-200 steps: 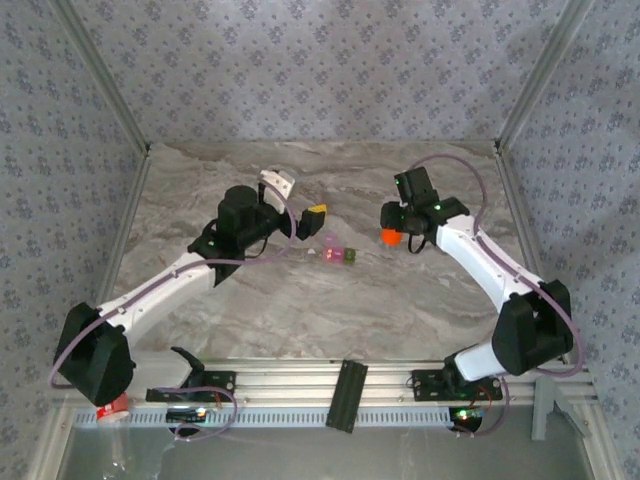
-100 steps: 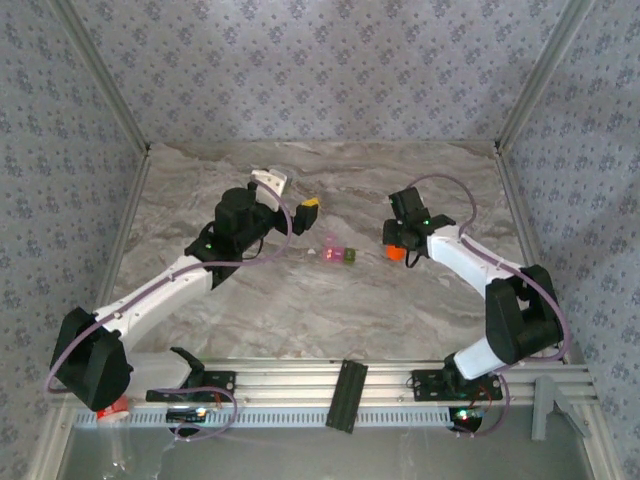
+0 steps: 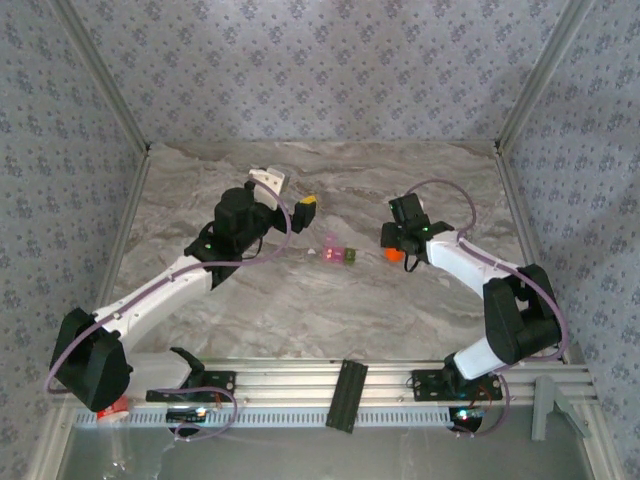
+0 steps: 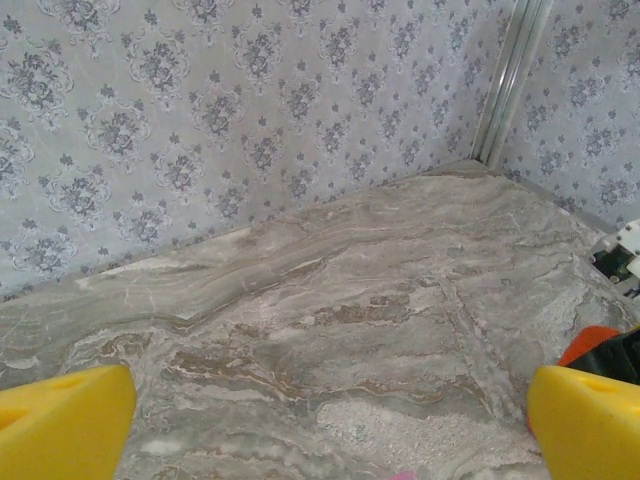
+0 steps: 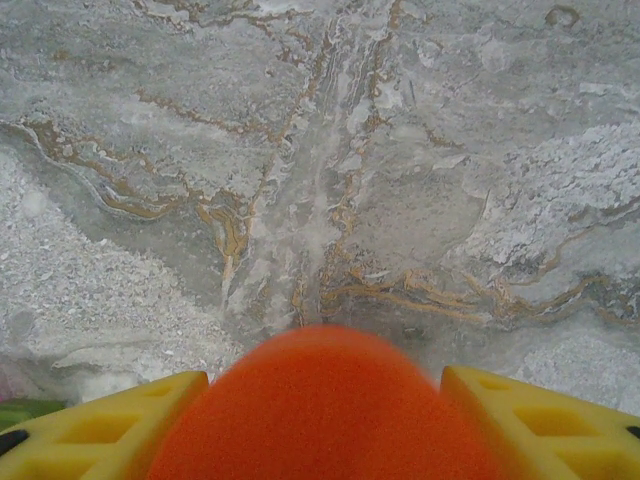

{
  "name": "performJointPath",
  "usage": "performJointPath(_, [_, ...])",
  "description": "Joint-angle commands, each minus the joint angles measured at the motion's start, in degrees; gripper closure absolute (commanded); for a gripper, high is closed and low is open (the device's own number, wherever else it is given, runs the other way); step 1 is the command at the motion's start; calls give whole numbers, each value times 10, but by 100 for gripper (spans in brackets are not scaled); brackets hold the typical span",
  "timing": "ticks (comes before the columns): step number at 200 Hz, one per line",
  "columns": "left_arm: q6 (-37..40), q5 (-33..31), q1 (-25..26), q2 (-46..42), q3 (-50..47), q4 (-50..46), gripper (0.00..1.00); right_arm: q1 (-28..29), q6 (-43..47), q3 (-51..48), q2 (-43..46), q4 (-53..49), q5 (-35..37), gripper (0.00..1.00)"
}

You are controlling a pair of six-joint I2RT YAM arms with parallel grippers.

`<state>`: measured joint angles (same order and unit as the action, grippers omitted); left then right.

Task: Sort the pills into containers

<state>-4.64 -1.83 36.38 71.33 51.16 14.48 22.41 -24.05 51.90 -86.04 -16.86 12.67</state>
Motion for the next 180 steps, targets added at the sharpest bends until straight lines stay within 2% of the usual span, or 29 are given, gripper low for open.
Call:
performJointPath(1, [-11,-9,-1,-10,-3,7,0,6,-10,-7,0,-8,4,30])
performJointPath(35, [-12,-15,0,-10,-2,5,0,5,-7,13,26,-44,-10,19])
performJointPath(80, [-11,-56,-4,-9,2,0,0,-17,6,97,116,-131,-57,12])
performJointPath(106, [-41,-57,-23,2,18,-21,0,-24,10,187,131,-173,-117,12])
performJointPath(140, [-82,-38,-53,29,59,-74,0,-22,-2,276,93,-228,-201,12])
performJointPath(159, [-93,-14,-66,47,87,-104,0,-13,-14,289,69,-235,-246,15])
performJointPath(180, [-88,9,-71,71,123,-135,0,9,-21,281,47,-224,-260,18])
